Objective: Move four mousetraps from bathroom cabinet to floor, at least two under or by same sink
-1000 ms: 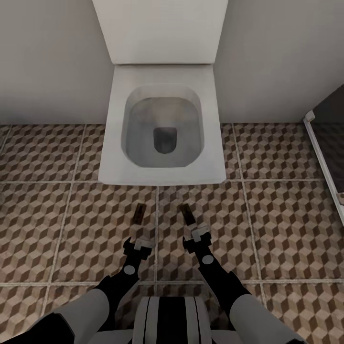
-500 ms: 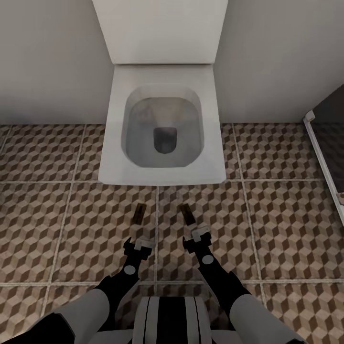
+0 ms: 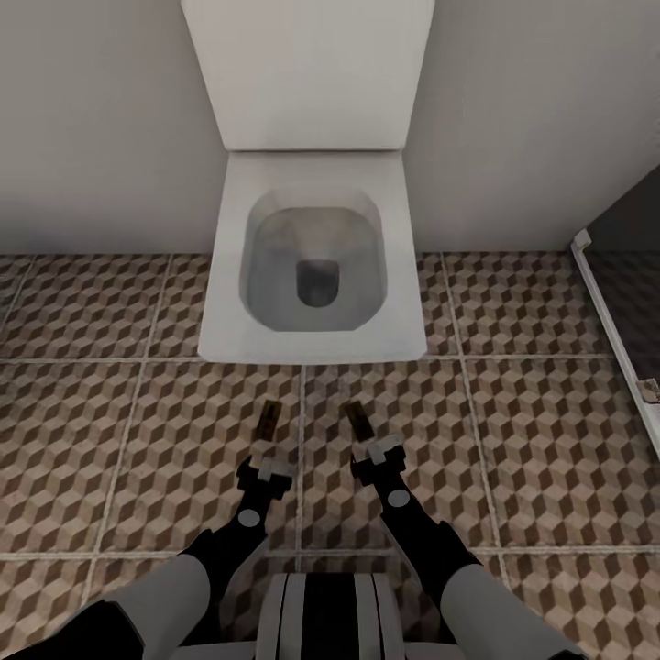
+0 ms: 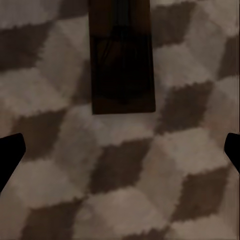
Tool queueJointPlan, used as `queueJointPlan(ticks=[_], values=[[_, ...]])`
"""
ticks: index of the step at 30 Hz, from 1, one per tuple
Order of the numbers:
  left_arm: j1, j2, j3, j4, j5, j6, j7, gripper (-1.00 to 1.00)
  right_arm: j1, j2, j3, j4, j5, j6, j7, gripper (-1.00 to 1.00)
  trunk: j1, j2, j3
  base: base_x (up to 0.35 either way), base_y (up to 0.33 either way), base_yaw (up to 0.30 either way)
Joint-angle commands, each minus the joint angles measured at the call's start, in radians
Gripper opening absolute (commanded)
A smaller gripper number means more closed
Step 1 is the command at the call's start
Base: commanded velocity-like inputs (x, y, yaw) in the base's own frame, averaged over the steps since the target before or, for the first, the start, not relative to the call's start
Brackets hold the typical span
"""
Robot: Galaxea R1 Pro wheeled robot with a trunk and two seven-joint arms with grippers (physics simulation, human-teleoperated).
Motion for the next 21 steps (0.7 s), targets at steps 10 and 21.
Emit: queueJointPlan(ticks=[10, 21], values=[[-0.001, 0.0, -0.009, 0.001, 0.01, -0.004, 0.005, 1.0, -0.001, 0.0, 0.004, 0.0, 0.008, 0.001, -0.006, 1.0, -0.005, 0.002, 0.038, 0.0, 0.0, 0.0], [-0.001, 0.0, -0.009, 0.001, 0.01, -0.002, 0.005, 1.0, 0.0, 0.0, 0.005, 0.0, 0.008, -0.002, -0.007, 1.0, -0.04, 0.066, 0.074, 0.0, 0.0, 0.0]])
